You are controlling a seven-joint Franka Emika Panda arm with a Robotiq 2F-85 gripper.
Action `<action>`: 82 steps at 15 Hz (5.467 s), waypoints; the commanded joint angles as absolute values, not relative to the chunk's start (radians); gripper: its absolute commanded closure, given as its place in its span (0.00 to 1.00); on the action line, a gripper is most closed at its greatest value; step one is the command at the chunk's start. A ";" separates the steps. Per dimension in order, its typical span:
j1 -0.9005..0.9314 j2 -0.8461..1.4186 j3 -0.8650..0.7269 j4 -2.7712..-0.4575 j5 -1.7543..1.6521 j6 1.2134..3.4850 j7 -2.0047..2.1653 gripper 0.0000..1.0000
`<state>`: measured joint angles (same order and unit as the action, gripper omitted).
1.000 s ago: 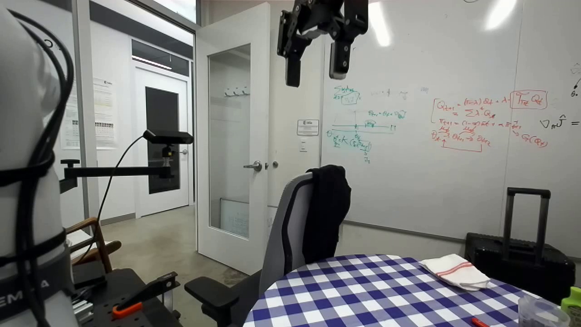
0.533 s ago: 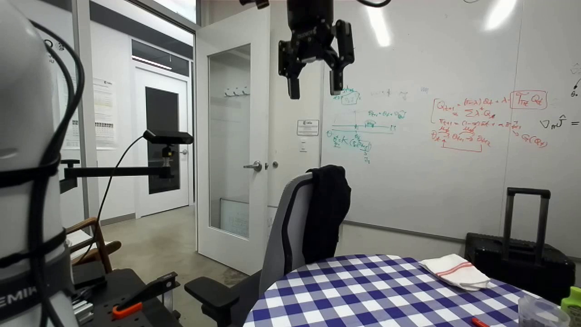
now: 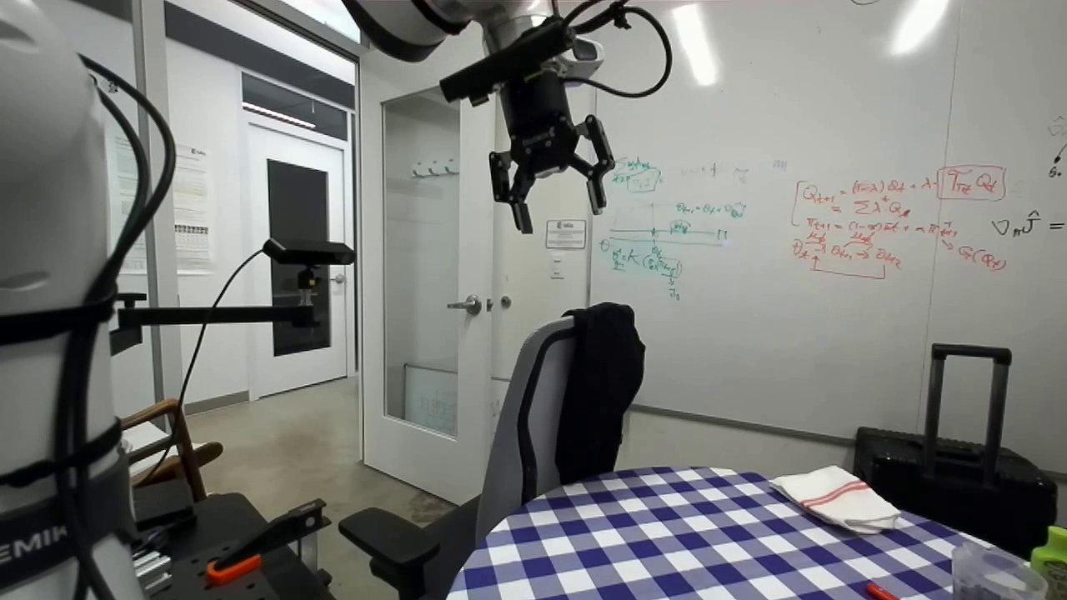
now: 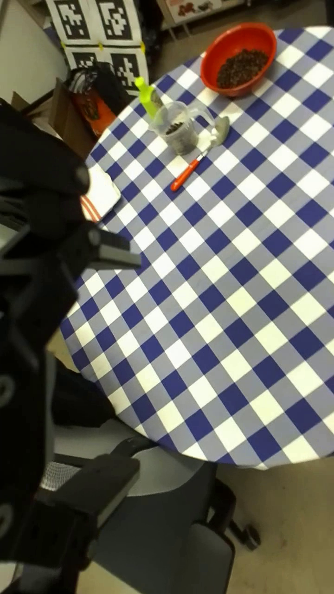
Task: Pick the cloth on the back rest of the chair and put it on the table
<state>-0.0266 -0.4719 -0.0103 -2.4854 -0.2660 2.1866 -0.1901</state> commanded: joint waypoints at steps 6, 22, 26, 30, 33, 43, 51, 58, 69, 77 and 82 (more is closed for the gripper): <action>-0.076 -0.426 0.011 -2.456 -0.373 2.451 -0.070 0.00; 0.000 -0.102 0.059 -2.273 -0.400 2.725 -0.212 0.00; 0.044 0.065 0.069 -2.128 -0.388 2.720 -0.338 0.00; 0.067 0.176 0.081 -2.002 -0.409 2.701 -0.375 0.00; 0.083 0.230 0.092 -1.935 -0.411 2.697 -0.402 0.00; 0.023 0.376 0.260 -1.861 -0.167 2.600 -0.876 0.00; 0.027 0.417 0.191 -1.795 -0.184 2.441 -0.995 0.00; 0.026 0.481 0.183 -1.718 -0.169 2.369 -1.034 0.00; 0.032 0.531 0.175 -1.665 -0.185 2.424 -1.018 0.94; 0.053 0.507 0.142 -1.658 -0.209 2.593 -0.918 0.99; 0.020 0.443 0.128 -1.615 -0.176 2.644 -0.821 0.99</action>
